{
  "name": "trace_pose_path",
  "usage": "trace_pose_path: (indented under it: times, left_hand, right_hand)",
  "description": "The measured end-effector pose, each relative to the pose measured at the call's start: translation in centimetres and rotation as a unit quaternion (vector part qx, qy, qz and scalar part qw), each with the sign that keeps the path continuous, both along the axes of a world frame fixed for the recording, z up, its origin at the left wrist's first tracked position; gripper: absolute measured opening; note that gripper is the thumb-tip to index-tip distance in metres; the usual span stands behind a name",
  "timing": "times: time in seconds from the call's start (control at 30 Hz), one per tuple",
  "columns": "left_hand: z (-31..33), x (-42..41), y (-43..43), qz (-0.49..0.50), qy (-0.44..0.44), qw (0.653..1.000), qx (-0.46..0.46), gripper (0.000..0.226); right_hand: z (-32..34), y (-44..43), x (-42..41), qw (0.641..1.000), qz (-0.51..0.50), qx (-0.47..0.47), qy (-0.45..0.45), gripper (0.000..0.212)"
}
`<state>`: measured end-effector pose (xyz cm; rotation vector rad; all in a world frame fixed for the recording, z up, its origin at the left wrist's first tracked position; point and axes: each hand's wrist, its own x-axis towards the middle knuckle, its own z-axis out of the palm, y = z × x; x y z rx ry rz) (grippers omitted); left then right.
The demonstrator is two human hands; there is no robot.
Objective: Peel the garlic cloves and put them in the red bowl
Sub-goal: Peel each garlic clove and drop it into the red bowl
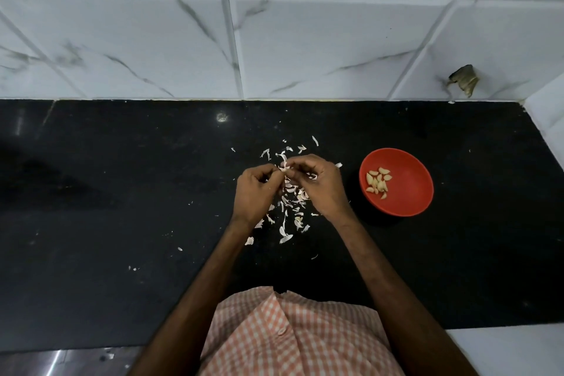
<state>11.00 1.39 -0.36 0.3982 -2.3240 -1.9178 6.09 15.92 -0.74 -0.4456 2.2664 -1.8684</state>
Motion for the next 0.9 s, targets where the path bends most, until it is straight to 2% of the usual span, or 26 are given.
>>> trace_pose_path:
  times: [0.13,0.27,0.43,0.5,0.67,0.9]
  left_hand:
    - [-0.1,0.0,0.1,-0.015,-0.007,1.000,0.026,0.031]
    - [0.1,0.0,0.5,0.007,-0.027,0.991,0.128,0.034]
    - [-0.3,-0.2,0.6,0.061,-0.101,0.972,0.204,0.033]
    - [-0.7,-0.2,0.3,0.073,-0.093,0.973,0.197,0.032]
    - [-2.5,-0.3,-0.2,0.016,-0.050,0.998,0.040,0.016]
    - [-0.8,-0.5,0.6,0.019,0.092,0.994,0.059,0.023]
  right_hand:
    - [0.0,-0.3,0.0,0.996,0.004,-0.054,-0.076,0.014]
    - [-0.2,-0.6,0.8,0.969,-0.042,-0.161,-0.184,0.012]
    - [0.2,-1.1,1.1,0.948,-0.074,-0.211,-0.225,0.015]
    - [0.4,-0.9,0.9,0.943,-0.088,-0.230,-0.225,0.015]
    - [0.4,-0.4,0.7,0.946,-0.094,-0.236,-0.202,0.016]
    - [0.1,-0.8,0.9,0.954,-0.121,-0.213,-0.174,0.017]
